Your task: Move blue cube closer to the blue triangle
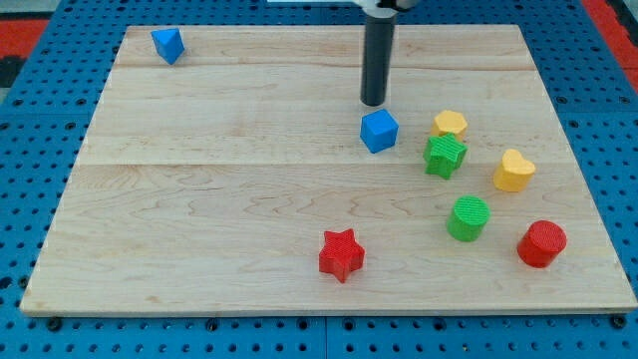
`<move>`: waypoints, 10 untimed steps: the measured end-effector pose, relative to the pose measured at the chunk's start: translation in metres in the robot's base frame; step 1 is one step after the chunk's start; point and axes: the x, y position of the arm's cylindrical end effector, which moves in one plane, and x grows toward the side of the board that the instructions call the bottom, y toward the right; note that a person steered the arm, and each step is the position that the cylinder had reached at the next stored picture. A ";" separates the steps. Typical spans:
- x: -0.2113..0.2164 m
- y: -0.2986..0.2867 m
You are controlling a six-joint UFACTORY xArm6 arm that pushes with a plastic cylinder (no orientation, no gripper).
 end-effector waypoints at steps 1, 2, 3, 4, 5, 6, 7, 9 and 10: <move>0.024 0.029; 0.071 0.028; 0.076 -0.022; 0.038 -0.103; -0.023 -0.153; -0.040 -0.188; -0.001 -0.206; 0.039 -0.106; 0.005 -0.070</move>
